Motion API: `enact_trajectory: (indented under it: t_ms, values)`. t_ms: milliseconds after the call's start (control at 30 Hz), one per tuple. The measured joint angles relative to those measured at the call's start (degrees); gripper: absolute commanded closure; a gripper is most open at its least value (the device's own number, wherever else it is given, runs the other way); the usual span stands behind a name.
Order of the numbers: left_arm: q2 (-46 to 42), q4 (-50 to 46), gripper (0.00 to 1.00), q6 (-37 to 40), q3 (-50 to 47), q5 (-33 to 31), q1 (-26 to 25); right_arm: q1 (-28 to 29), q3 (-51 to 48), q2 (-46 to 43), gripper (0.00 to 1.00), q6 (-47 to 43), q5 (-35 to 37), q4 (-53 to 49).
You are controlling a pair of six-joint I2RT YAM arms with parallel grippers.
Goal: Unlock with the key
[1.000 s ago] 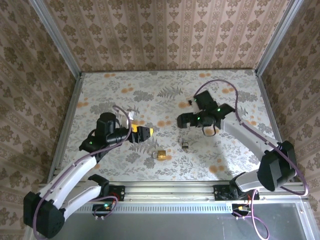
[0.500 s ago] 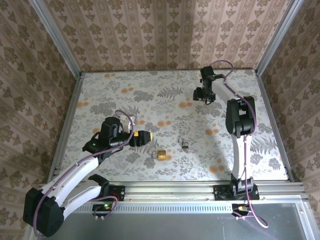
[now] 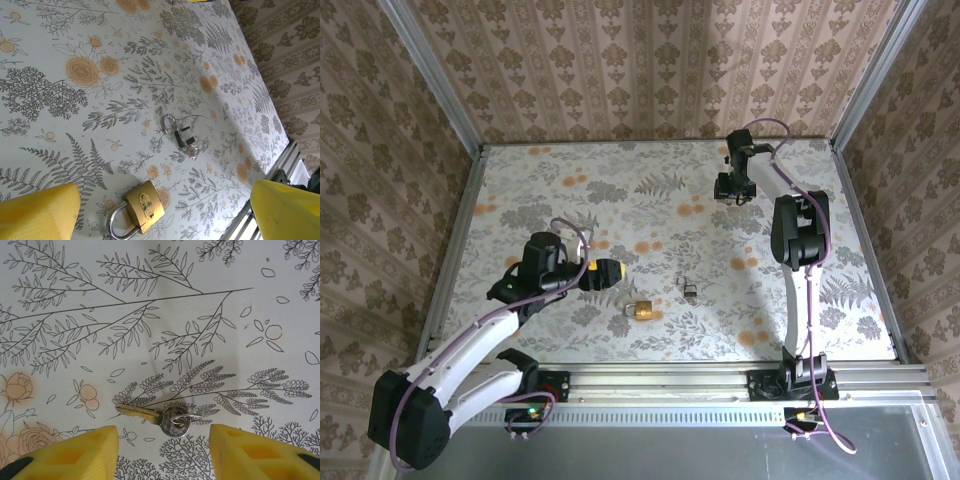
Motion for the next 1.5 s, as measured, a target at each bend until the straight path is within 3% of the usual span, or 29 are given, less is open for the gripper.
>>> enact_trajectory:
  t_ms: [300, 633, 800, 967, 1200, 1367, 1500]
  values:
    - [1.1, 0.9, 0.12, 0.0, 0.0, 0.0, 0.0, -0.5, 1.3, 3.1, 0.62, -1.6, 0.3, -1.2]
    - [3.1, 1.3, 0.13, 0.1, 0.0, 0.5, 0.1, -0.5, 4.7, 4.5, 1.0, -2.6, 0.3, -3.0]
    - [3.9, 1.7, 0.13, 0.2, 0.5, 0.7, 0.1, -0.3, 2.6, 3.2, 1.0, -2.8, 0.1, -2.4]
    - [9.4, 9.4, 0.14, -2.8, 2.0, 0.6, -0.4, 0.6, -8.1, -5.6, 1.0, -1.5, -2.5, -1.0]
    - [27.2, 32.7, 0.17, -19.6, 8.9, 0.3, -5.6, 5.1, -16.7, -28.3, 1.0, -1.9, -10.7, 1.2]
    - [38.1, 53.8, 0.18, -43.1, 12.2, -2.3, -7.0, 12.4, -20.5, -43.7, 1.0, -3.4, -15.1, 2.1]
    - [42.2, 64.9, 0.18, -59.1, 9.8, -6.7, -10.0, 16.9, -24.2, -49.7, 1.0, -4.2, -17.8, 3.0]
